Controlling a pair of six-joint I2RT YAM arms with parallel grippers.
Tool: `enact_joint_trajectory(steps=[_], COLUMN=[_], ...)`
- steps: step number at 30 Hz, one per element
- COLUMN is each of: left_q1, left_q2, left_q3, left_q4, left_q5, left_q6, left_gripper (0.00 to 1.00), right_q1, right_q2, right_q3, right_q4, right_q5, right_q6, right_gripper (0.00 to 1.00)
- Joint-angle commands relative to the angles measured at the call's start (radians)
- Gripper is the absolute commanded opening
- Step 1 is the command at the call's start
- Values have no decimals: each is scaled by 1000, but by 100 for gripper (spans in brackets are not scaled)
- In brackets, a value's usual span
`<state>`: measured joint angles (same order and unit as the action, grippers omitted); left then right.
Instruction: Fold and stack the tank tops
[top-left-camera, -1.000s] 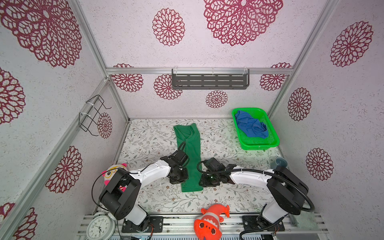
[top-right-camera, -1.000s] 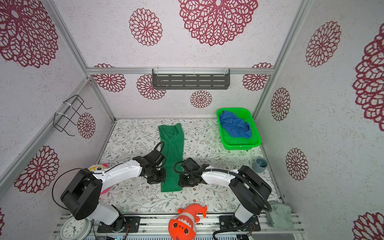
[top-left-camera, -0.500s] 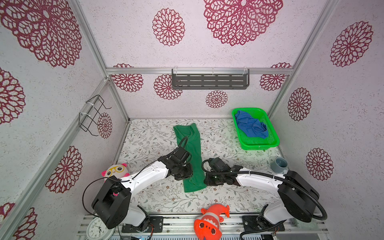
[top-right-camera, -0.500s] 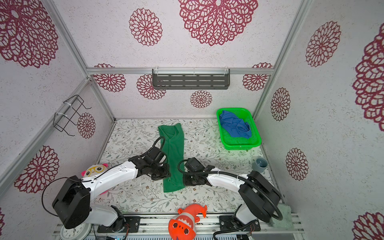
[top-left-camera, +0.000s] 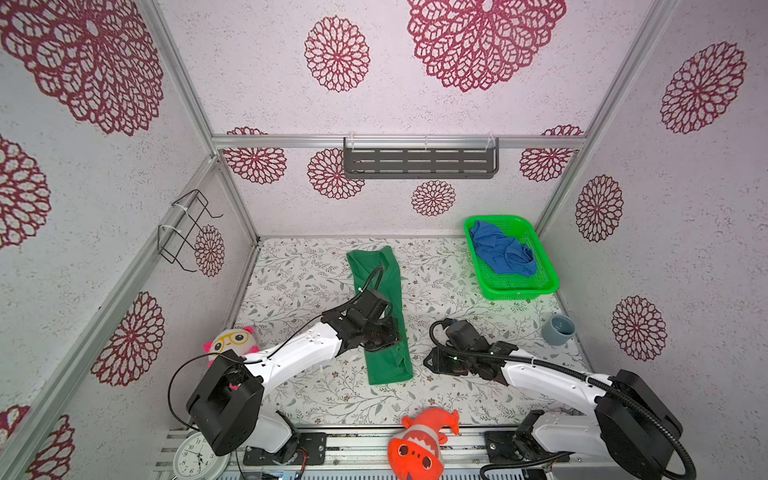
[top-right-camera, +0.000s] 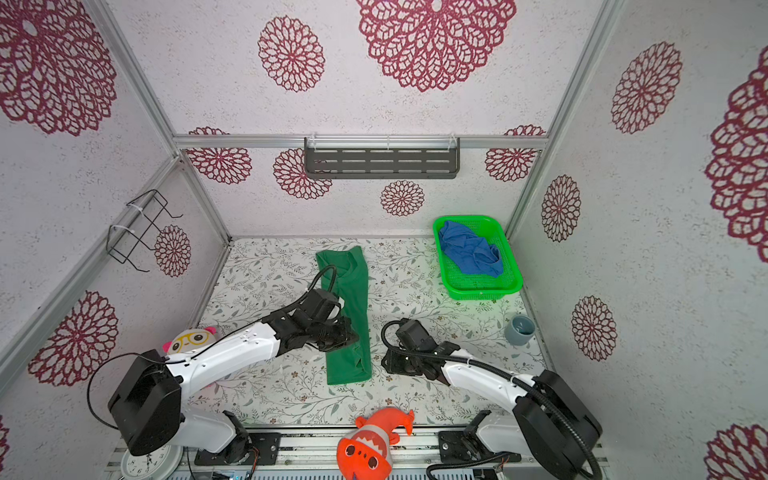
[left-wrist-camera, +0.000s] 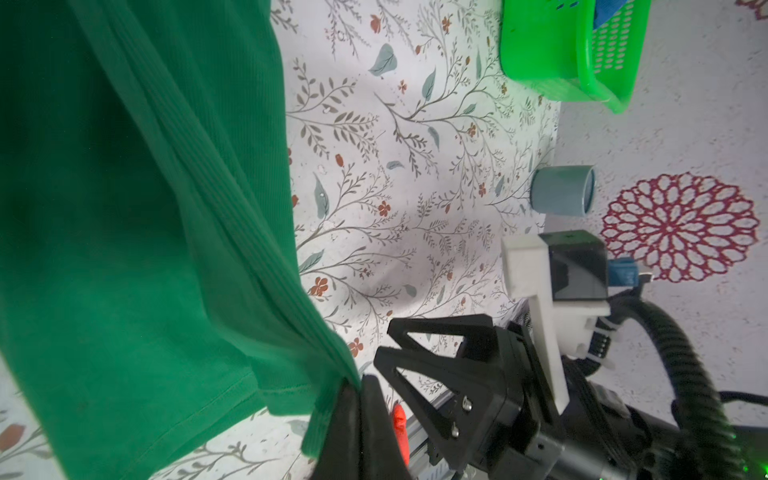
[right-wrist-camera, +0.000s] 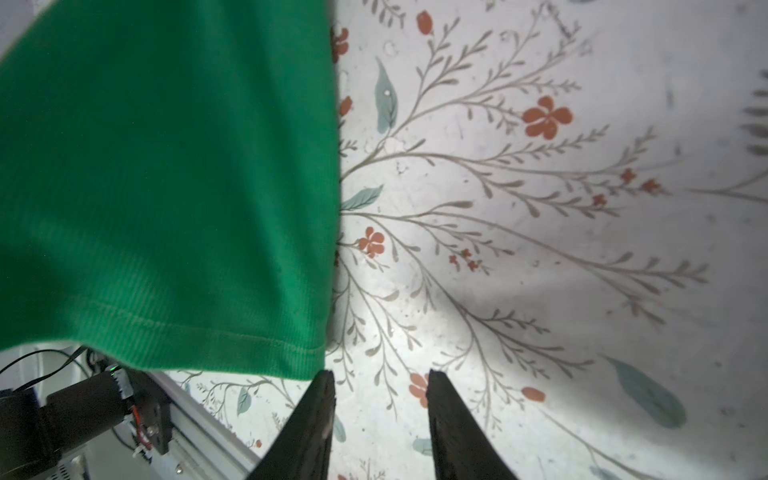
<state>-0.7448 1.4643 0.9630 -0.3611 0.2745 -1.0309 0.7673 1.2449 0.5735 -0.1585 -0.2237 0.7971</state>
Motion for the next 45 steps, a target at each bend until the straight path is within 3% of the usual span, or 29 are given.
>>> enact_joint_trajectory(steps=[1, 4, 18, 28, 33, 40, 45], left_q1=[-10, -11, -41, -59, -86, -90, -91], left_q2=[-1, 2, 176, -31, -131, -267, -248], left_q3=[49, 73, 204, -144, -303, -393, -427], left_q4=[60, 82, 125, 116, 123, 38, 129], left_q5=[-22, -23, 56, -58, -97, -142, -115], left_q6=[-22, -20, 30, -44, -117, -145, -173], left_gripper=[0, 0, 0, 0, 0, 0, 0], right_q1=[-2, -1, -171, -189, -166, -61, -22], right_q2=[-26, -32, -246, -131, -57, 53, 139], right_q3=[17, 14, -70, -23, 33, 114, 142], right_q4=[52, 78, -108, -114, -99, -48, 3], right_q5=[-76, -111, 17, -39, -63, -69, -69], right_q6=[7, 14, 7, -57, -68, -50, -33], right_gripper=[39, 41, 31, 33, 28, 26, 30])
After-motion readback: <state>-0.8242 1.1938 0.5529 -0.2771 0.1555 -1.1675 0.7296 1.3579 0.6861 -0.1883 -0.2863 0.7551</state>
